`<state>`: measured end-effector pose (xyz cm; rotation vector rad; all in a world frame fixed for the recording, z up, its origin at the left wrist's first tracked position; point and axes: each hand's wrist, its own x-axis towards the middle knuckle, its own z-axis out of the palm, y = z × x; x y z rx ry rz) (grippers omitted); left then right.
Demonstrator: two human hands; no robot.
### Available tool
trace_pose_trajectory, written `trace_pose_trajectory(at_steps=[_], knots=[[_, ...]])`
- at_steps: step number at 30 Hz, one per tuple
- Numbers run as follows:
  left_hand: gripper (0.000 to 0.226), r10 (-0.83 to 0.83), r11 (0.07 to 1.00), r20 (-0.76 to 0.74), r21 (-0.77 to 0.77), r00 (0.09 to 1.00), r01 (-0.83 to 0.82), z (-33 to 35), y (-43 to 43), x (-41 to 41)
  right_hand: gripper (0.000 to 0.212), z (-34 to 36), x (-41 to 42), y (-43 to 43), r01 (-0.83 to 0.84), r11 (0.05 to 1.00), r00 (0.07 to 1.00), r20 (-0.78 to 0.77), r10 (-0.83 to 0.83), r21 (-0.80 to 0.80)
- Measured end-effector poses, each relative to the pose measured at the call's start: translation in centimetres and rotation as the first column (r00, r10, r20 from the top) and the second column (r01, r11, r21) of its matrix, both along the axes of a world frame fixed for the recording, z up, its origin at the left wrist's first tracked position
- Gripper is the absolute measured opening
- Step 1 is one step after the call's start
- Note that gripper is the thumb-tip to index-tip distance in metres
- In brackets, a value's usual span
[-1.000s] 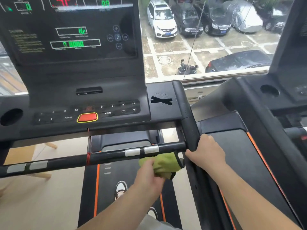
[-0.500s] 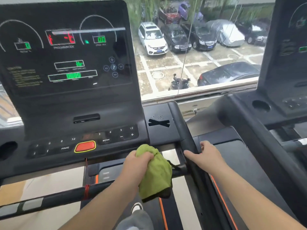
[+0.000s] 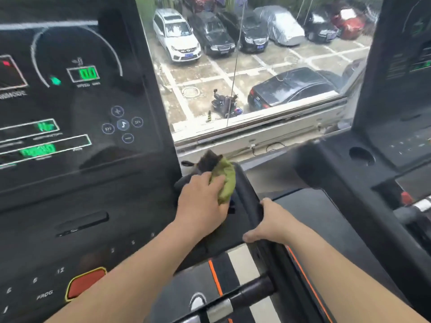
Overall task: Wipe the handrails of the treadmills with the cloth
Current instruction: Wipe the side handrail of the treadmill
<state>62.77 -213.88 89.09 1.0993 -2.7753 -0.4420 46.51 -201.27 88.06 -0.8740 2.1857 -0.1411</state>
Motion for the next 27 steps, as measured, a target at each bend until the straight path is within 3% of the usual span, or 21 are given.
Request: trace_pose_trajectory(at_steps=[1, 3, 6, 12, 15, 17, 19, 22, 27], knots=[[0.06, -0.058, 0.998, 0.181, -0.008, 0.982, 0.06, -1.6, 0.3, -1.1, 0.106, -0.1, 0.1, -0.1, -0.031, 0.999, 0.999, -0.037, 0.032, 0.03], [0.067, -0.103, 0.994, 0.306, -0.012, 0.946, 0.112, -3.6, 0.6, -2.5, 0.085, -0.4, 0.5, -0.1, -0.09, 0.993, 0.989, -0.114, 0.098, 0.071], [0.066, -0.104, 0.993, 0.275, -0.02, 0.956, 0.114, -4.2, 0.6, -2.9, 0.069, -0.5, 0.8, -0.2, -0.101, 0.991, 0.975, -0.188, 0.116, 0.087], [0.075, -0.259, 0.965, 0.37, 0.059, 0.892, 0.256, -4.0, 6.1, -0.3, 0.075, -0.2, 0.7, -1.0, -0.095, 0.99, 0.976, -0.186, 0.114, 0.107], [0.075, -0.33, 0.938, 0.378, 0.023, 0.865, 0.347, -3.9, 4.5, 0.5, 0.078, -0.2, 0.7, -1.1, -0.098, 0.988, 0.976, -0.184, 0.119, 0.12], [0.069, -0.27, 0.954, 0.388, -0.015, 0.881, 0.299, -3.5, 1.8, 0.1, 0.08, 0.0, 0.4, -1.0, -0.11, 0.985, 0.975, -0.177, 0.132, 0.133], [0.065, -0.121, 0.99, 0.332, -0.03, 0.935, 0.139, -3.1, 0.0, -0.9, 0.081, 0.1, 0.3, -1.0, -0.114, 0.984, 0.977, -0.164, 0.135, 0.135], [0.068, -0.017, 0.999, 0.274, 0.034, 0.962, 0.008, -3.1, 2.5, -2.8, 0.082, 0.0, 0.4, -1.0, -0.096, 0.988, 0.978, -0.175, 0.115, 0.118], [0.074, -0.284, 0.957, 0.29, 0.031, 0.914, 0.288, -4.4, 7.6, -0.3, 0.076, -0.2, 0.2, -0.4, -0.084, 0.994, 0.981, -0.169, 0.094, 0.066]])
